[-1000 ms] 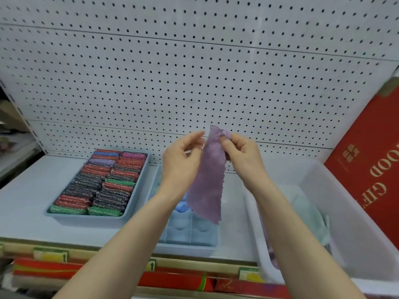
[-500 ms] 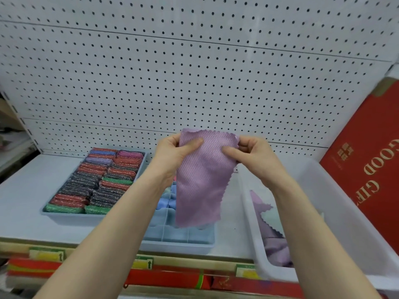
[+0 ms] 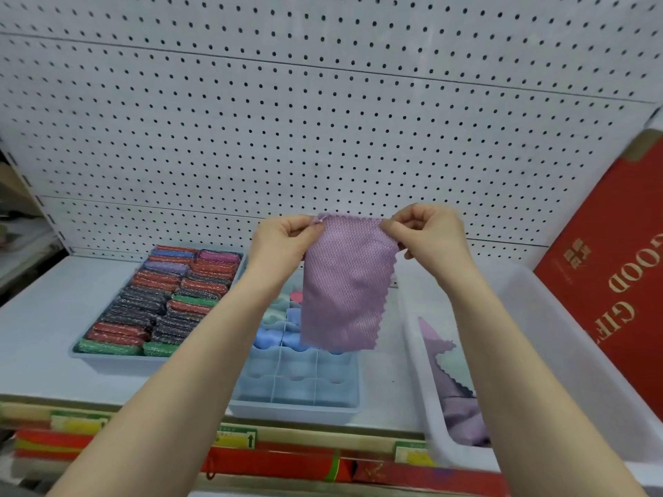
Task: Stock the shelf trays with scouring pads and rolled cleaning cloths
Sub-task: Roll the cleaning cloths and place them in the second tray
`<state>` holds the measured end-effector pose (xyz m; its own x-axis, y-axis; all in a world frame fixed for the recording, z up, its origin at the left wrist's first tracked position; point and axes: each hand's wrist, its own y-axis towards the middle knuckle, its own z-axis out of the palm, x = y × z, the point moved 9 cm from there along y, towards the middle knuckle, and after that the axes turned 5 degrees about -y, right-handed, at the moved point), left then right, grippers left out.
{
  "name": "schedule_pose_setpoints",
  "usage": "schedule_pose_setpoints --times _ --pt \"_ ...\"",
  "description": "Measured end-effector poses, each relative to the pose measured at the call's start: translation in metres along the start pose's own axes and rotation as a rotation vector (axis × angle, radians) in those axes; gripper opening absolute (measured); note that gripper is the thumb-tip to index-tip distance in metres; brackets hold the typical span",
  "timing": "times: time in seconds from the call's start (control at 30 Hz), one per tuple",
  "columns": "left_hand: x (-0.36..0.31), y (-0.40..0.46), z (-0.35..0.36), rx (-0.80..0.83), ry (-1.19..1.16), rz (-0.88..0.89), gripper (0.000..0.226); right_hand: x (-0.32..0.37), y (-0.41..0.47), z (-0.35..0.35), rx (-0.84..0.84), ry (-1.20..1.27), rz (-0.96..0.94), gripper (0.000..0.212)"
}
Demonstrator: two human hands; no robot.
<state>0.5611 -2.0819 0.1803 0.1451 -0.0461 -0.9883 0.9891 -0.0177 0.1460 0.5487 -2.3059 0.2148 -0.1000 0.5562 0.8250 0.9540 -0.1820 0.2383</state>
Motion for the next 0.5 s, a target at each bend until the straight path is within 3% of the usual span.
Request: schedule_pose_setpoints --times 0.07,0.17,0.3,0.5 --pt "0.000 -0.001 0.003 -0.050 0.037 0.020 0.014 0.007 0.000 0.007 -0.036 -0.047 -0.018 0.012" --pt "-0.006 -0.009 0.015 -0.056 0.091 0.080 0.037 0.022 -0.005 0.021 0.017 0.054 -0.029 0.015" --pt "-0.019 -0.020 0.030 -0.002 0.097 0.166 0.020 0.033 -0.009 0.033 0.089 0.212 -0.033 0.017" --pt "-0.024 -0.024 0.029 0.026 0.073 0.201 0.027 0.040 -0.015 0.036 0.173 0.290 -0.082 0.016"
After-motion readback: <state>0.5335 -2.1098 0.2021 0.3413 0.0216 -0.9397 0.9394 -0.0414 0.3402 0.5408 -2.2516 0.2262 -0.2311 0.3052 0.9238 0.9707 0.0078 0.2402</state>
